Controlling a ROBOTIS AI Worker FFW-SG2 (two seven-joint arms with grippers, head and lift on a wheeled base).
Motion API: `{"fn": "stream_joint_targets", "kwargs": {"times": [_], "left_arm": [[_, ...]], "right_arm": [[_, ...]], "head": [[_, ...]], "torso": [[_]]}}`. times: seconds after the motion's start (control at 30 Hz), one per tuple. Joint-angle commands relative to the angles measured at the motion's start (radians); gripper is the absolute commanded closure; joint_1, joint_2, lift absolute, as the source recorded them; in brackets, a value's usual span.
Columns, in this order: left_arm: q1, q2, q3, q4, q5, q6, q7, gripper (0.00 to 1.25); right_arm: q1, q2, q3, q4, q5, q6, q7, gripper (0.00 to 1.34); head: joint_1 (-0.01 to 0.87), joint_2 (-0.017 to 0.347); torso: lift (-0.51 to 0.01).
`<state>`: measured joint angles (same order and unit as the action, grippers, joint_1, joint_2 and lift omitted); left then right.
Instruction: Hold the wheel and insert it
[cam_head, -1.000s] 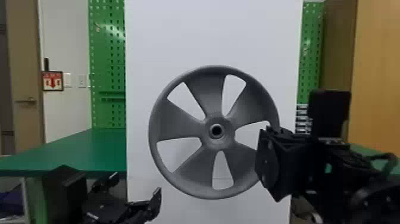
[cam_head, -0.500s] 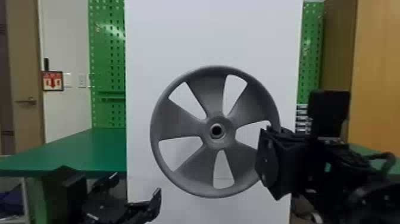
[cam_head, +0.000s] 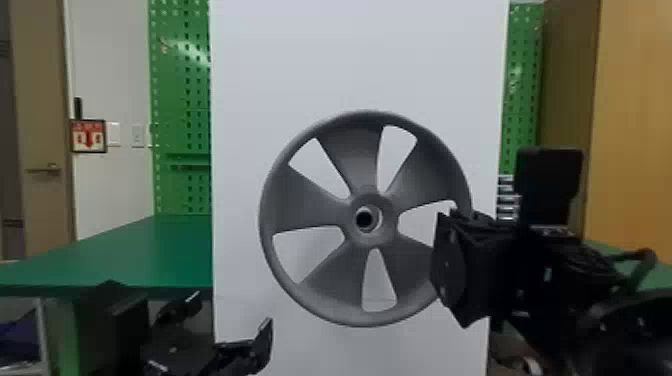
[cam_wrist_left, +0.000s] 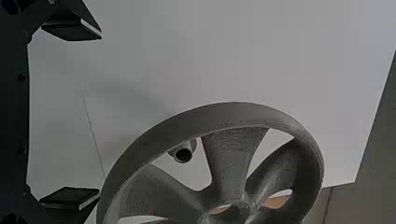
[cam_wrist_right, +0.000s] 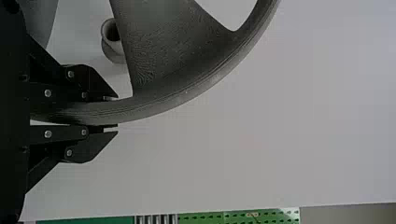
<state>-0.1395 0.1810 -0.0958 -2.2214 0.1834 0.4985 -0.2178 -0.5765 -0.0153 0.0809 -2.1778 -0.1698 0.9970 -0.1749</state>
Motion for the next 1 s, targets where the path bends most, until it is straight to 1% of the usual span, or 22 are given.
{"fn": "stream_joint_targets", "kwargs": {"times": [0.0, 0.47, 0.73, 0.97], "left_arm": [[0.000, 0.000, -0.001, 0.000, 0.001, 0.000, 0.000, 0.10], [-0.003, 0.000, -0.001, 0.002, 0.002, 0.000, 0.000, 0.10], [-0.003, 0.000, -0.001, 0.003, 0.002, 0.000, 0.000, 0.10], [-0.003, 0.000, -0.002, 0.005, 0.004, 0.000, 0.000, 0.10]], "right_arm": [[-0.008, 0.000, -0.001, 0.026, 0.018, -0.005, 0.000, 1.17], [-0.022, 0.003, -0.010, 0.107, 0.033, -0.064, 0.000, 1.17], [-0.037, -0.002, -0.013, 0.153, 0.036, -0.095, 0.000, 1.17], [-0.068, -0.008, -0.010, 0.213, 0.038, -0.112, 0.000, 1.17]], "head": [[0.097, 0.015], [0.097, 0.015], [0.097, 0.015], [0.097, 0.015]], "torso": [[-0.442], [-0.442], [-0.442], [-0.442]]}}
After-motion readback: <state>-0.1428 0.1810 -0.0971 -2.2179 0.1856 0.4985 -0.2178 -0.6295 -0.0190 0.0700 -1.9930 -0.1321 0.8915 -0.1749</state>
